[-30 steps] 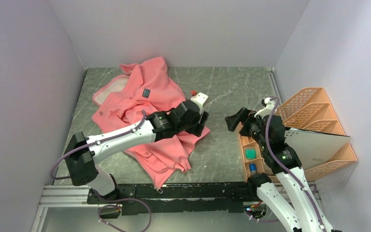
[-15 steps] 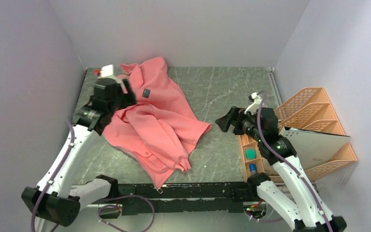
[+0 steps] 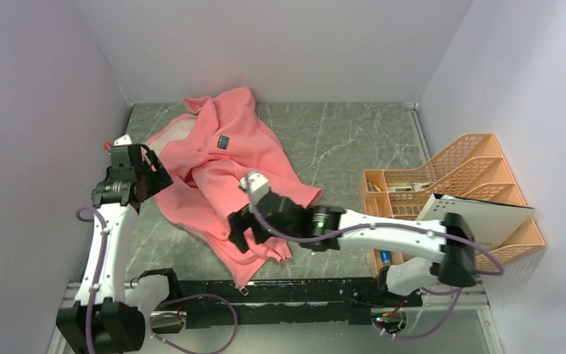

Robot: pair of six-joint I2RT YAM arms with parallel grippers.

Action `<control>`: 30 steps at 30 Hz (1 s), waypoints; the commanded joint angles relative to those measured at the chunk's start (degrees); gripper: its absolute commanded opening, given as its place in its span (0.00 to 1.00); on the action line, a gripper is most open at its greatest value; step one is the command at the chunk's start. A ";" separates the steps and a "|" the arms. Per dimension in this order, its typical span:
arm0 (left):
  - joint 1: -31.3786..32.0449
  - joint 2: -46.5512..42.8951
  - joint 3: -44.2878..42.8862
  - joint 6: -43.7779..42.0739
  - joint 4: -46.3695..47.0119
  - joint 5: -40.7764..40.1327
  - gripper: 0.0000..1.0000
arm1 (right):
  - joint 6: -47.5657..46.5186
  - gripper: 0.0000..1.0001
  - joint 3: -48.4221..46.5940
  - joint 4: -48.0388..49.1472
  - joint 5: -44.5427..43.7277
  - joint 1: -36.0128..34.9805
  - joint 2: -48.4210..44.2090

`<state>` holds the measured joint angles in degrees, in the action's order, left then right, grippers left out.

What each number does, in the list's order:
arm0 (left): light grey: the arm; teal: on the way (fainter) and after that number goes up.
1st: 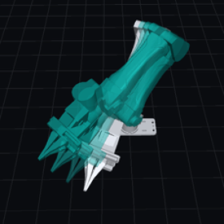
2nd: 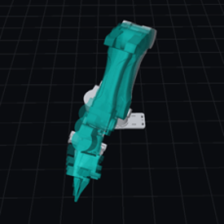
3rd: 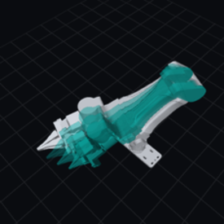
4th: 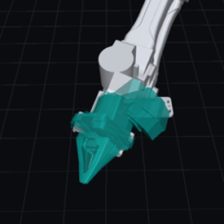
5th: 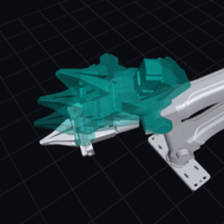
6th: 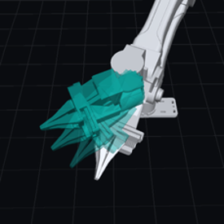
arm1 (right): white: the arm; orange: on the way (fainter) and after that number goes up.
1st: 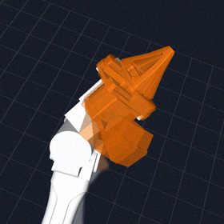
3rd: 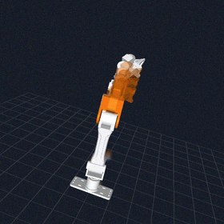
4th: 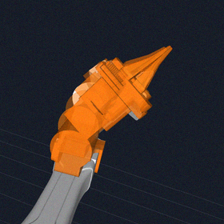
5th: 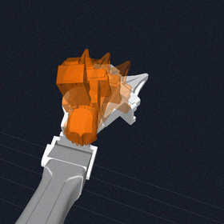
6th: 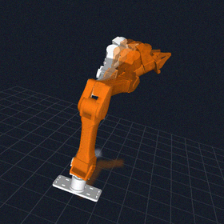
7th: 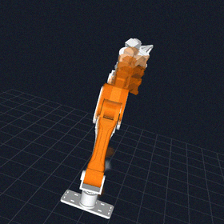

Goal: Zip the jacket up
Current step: Flatten out the jacket at the center of the board.

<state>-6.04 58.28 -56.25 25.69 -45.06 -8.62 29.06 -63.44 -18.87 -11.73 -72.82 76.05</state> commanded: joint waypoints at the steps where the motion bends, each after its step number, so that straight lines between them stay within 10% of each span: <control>1: -0.31 -3.76 0.86 2.06 -1.76 -3.31 0.82 | -3.66 0.95 -5.81 7.40 -0.98 -3.79 7.59; 30: -1.78 -1.18 13.63 17.73 2.34 8.71 0.82 | 2.37 0.70 -2.32 22.45 -9.60 -9.71 35.20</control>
<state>-7.53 58.02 -42.41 41.85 -43.97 -0.86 31.55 -64.84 0.49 -18.37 -82.89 108.27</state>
